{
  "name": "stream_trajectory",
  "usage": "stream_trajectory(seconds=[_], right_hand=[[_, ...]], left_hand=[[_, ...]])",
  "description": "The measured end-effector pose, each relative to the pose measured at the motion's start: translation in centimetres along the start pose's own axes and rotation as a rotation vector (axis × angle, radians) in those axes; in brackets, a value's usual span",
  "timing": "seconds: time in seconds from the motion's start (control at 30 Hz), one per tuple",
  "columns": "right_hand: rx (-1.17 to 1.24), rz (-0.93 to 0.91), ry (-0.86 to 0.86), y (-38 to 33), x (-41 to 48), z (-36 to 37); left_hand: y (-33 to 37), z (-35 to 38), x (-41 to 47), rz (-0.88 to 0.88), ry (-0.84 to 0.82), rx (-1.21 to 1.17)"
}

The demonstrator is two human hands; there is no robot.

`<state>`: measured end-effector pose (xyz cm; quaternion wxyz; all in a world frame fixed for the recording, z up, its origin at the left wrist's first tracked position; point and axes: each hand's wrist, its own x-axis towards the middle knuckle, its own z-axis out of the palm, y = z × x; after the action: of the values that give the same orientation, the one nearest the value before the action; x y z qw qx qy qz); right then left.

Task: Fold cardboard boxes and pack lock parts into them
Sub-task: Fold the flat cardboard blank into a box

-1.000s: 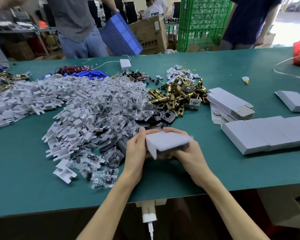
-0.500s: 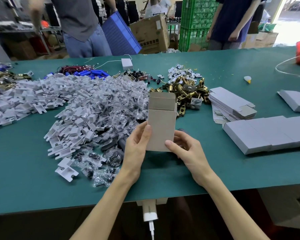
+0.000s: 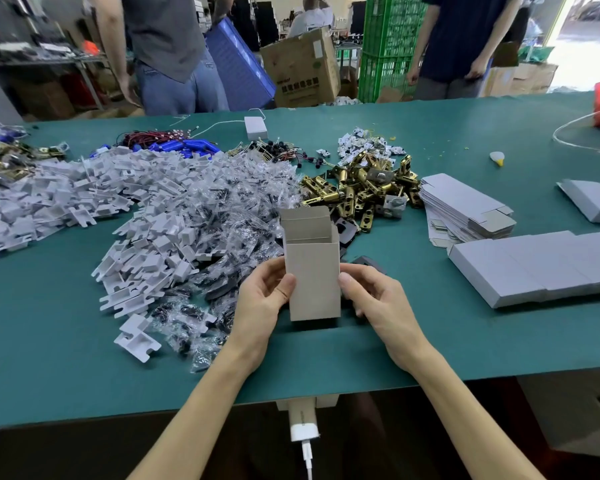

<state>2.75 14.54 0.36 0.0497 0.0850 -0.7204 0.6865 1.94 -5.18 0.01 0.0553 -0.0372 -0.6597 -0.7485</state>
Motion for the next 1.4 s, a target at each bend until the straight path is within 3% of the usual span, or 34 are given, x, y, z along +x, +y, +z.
stream_trajectory(seconds=[0.4, 0.57, 0.8, 1.07, 1.23, 1.4], right_hand=[[-0.014, 0.003, 0.023, 0.3, 0.2, 0.0], [0.120, 0.039, 0.171, 0.3, 0.6, 0.0], [-0.004, -0.017, 0.188, -0.1, 0.2, 0.5], [-0.326, -0.105, 0.346, -1.0, 5.5, -0.6], [-0.712, -0.008, 0.191, 0.2, 12.9, -2.3], [-0.906, 0.111, 0.070, 1.9, 17.0, -1.5]], left_hand=[[0.4, 0.1, -0.1, -0.013, -0.041, -0.012], [0.2, 0.0, 0.0, -0.009, -0.043, -0.007], [0.2, -0.1, -0.1, -0.004, -0.044, -0.006], [0.1, -0.1, -0.1, -0.016, -0.055, 0.003], [-0.1, -0.1, 0.1, -0.018, -0.045, -0.006], [-0.2, -0.1, 0.2, -0.023, -0.048, -0.018]])
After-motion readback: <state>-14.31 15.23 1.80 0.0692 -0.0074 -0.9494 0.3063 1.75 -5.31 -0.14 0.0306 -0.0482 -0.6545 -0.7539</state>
